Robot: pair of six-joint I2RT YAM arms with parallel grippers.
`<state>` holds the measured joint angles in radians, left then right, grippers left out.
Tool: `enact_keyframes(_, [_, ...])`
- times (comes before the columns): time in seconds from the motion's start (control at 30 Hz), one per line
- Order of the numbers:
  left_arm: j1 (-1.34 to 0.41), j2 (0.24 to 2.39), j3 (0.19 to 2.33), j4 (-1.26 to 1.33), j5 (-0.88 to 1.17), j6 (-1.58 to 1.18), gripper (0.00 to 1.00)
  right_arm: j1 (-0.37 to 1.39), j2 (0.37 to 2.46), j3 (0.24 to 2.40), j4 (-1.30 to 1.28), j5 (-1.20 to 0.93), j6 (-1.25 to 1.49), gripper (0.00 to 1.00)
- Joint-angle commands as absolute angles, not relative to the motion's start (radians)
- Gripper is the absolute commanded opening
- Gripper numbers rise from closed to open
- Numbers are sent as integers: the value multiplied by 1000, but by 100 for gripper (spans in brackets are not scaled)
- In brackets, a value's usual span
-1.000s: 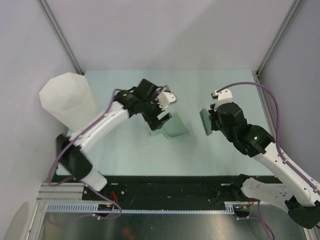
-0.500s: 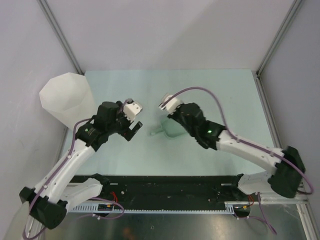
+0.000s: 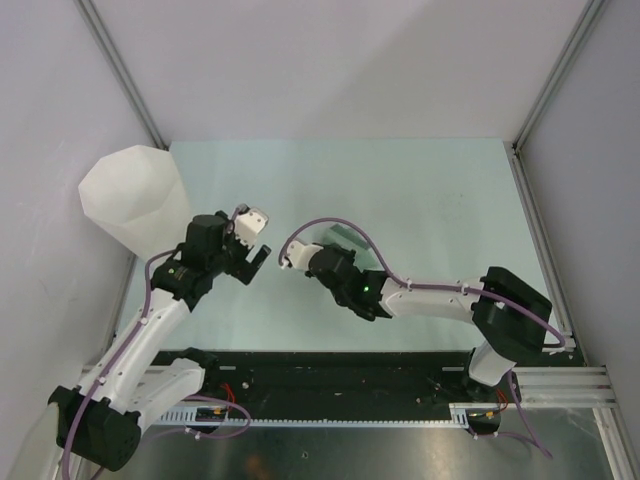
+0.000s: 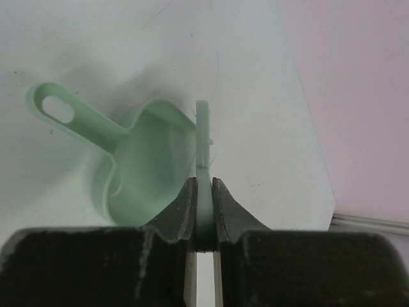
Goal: Sweep away the paper scraps from the table
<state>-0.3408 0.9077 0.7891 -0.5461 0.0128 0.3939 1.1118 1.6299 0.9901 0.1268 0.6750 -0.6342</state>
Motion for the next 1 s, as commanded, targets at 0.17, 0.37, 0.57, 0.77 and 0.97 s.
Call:
enact_keyframes(0.17, [-307, 908, 776, -469, 48, 405, 100, 1157, 1546, 996, 31, 649, -477, 100])
enact_keyframes(0.37, [-298, 914, 782, -468, 58, 408, 100, 1146, 1287, 1022, -181, 101, -416, 100])
enact_keyframes(0.57, [-295, 937, 795, -469, 69, 400, 100, 1010, 1239, 1104, -373, -644, -338, 100])
enact_keyframes(0.77, [-291, 948, 796, -468, 69, 397, 100, 829, 1318, 1131, -462, -1000, -292, 100])
enact_keyframes(0.97, [-284, 962, 772, -465, 86, 400, 100, 563, 1417, 1129, -439, -939, -106, 100])
